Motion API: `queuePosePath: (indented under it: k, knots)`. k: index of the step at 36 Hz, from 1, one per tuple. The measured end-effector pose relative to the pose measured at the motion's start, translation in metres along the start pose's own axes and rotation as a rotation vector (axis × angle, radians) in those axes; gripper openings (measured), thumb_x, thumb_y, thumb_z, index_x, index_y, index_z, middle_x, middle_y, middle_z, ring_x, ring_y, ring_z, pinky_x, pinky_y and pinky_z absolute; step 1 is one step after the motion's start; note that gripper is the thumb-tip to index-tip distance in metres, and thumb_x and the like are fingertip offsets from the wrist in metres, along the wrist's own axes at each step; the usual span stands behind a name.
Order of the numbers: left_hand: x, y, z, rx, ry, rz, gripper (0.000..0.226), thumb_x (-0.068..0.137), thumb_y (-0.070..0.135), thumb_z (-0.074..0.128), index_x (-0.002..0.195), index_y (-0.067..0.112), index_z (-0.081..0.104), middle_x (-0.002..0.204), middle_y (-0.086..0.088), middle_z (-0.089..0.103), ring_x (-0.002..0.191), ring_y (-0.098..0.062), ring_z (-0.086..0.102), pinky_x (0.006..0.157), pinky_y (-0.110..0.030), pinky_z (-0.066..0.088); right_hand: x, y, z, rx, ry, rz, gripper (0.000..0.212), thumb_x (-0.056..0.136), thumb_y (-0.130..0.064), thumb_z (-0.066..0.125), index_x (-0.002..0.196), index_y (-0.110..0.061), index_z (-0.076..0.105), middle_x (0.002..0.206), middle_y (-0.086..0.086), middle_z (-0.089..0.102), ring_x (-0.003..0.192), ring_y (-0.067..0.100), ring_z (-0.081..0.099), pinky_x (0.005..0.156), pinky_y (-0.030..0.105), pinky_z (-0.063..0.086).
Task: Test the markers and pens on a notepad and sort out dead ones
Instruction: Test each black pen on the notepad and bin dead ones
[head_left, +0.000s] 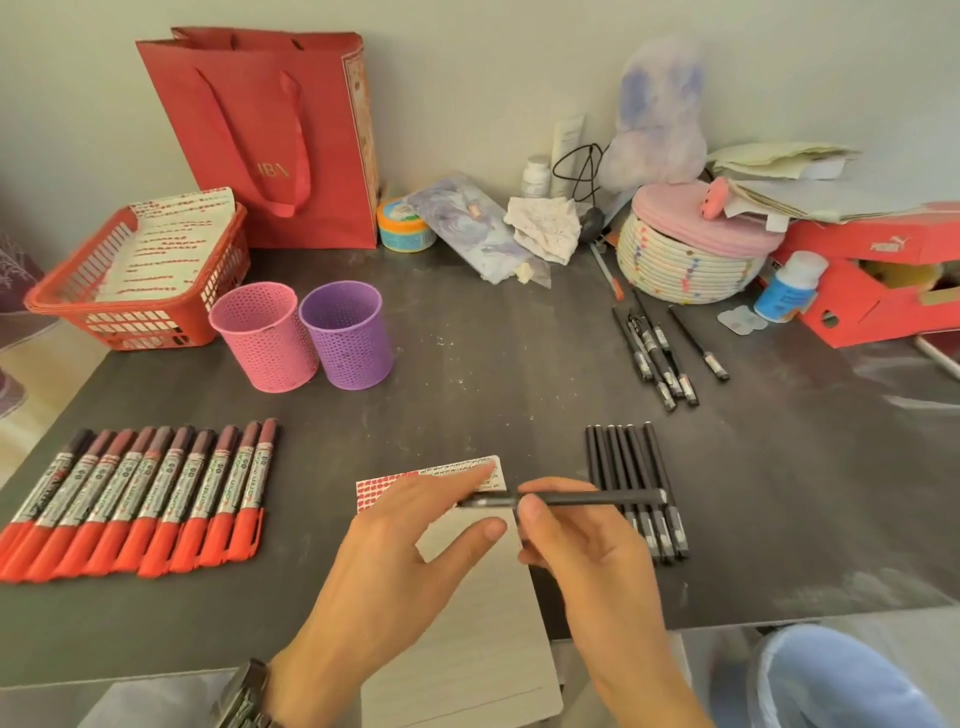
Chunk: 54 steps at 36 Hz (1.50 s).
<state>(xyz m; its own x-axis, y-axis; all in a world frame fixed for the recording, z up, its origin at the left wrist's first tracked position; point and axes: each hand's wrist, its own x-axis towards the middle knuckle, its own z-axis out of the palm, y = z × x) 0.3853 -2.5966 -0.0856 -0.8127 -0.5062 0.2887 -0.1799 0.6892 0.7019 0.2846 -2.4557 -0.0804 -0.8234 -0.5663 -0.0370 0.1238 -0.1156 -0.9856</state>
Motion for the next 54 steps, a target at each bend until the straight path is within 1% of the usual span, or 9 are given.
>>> queuePosePath:
  k: [3,7,12,16,19,30,42,51,54]
  knots:
    - [-0.004,-0.019,-0.004,0.147,-0.037,-0.049,0.055,0.091,0.066,0.048,0.142,0.045,0.048,0.141,0.034,0.047,0.131,0.01,0.041,0.107,-0.016,0.034,0.011,-0.005,-0.019,-0.026,0.069,-0.003,0.01,0.088,-0.045,0.072,0.091,-0.036,0.075,0.098,-0.003,0.078,0.093,0.012,0.075,0.075,0.019,0.058]
    - [-0.01,-0.041,-0.008,0.291,-0.099,-0.139,0.064,0.085,0.066,0.044,0.14,0.035,0.053,0.147,0.018,0.046,0.137,-0.01,0.042,0.112,-0.037,0.037,0.034,-0.019,-0.073,-0.2,0.056,-0.06,0.019,0.101,-0.021,0.06,0.09,-0.033,0.071,0.096,0.004,0.077,0.09,0.02,0.076,0.076,0.023,0.06]
    - [-0.007,-0.049,0.001,0.305,-0.126,-0.187,0.072,0.086,0.058,0.064,0.148,0.033,0.039,0.147,0.012,0.046,0.138,-0.012,0.04,0.116,-0.031,0.025,0.06,-0.037,-0.135,-0.597,-0.011,0.036,0.013,0.097,-0.021,0.066,0.091,-0.031,0.072,0.08,0.001,0.077,0.075,0.018,0.075,0.064,0.02,0.059]
    - [0.003,-0.047,0.008,0.298,-0.145,-0.169,0.074,0.087,0.057,0.062,0.151,0.031,0.035,0.149,0.011,0.045,0.141,-0.01,0.036,0.122,-0.034,0.019,0.076,-0.038,-0.156,-0.811,-0.05,0.156,0.009,0.092,-0.032,0.071,0.1,-0.031,0.069,0.077,-0.001,0.077,0.071,0.016,0.075,0.079,0.044,0.062]
    - [0.005,-0.048,0.012,0.299,-0.164,-0.169,0.073,0.088,0.06,0.058,0.151,0.033,0.033,0.151,0.012,0.042,0.143,-0.009,0.034,0.121,-0.027,0.008,0.083,-0.036,-0.164,-0.923,-0.032,0.197,0.021,0.088,-0.042,0.073,0.103,-0.035,0.06,0.074,-0.007,0.077,0.068,0.011,0.074,0.083,0.047,0.06]
    - [0.0,-0.046,0.011,0.288,-0.121,-0.178,0.069,0.086,0.06,0.059,0.147,0.034,0.04,0.14,0.024,0.04,0.141,-0.006,0.035,0.118,-0.024,0.008,0.088,-0.023,-0.164,-0.998,-0.015,0.265,0.03,0.087,-0.031,0.077,0.114,-0.027,0.065,0.078,-0.022,0.073,0.064,0.004,0.072,0.082,0.04,0.06]
    - [-0.001,-0.05,0.013,0.285,-0.106,-0.151,0.067,0.084,0.065,0.054,0.144,0.036,0.041,0.138,0.033,0.033,0.13,0.016,0.019,0.117,-0.022,0.008,0.086,-0.019,-0.156,-1.061,-0.043,0.255,0.039,0.086,-0.03,0.078,0.123,-0.03,0.067,0.091,-0.02,0.073,0.063,-0.004,0.069,0.077,0.026,0.051]
    - [-0.001,-0.048,0.013,0.3,-0.081,-0.131,0.066,0.085,0.059,0.06,0.144,0.034,0.044,0.137,0.031,0.034,0.131,0.015,0.02,0.116,-0.025,0.011,0.085,-0.016,-0.153,-1.142,-0.042,0.221,0.039,0.084,-0.054,0.073,0.119,-0.041,0.063,0.091,-0.025,0.069,0.088,0.001,0.064,0.082,0.03,0.046]
    - [-0.001,-0.049,0.013,0.299,-0.096,-0.132,0.067,0.085,0.064,0.054,0.144,0.034,0.043,0.138,0.031,0.035,0.139,0.001,0.032,0.118,-0.024,0.01,0.085,-0.015,-0.154,-1.133,-0.049,0.231,0.041,0.083,-0.052,0.075,0.12,-0.041,0.063,0.092,-0.026,0.068,0.086,-0.001,0.064,0.077,0.027,0.044]
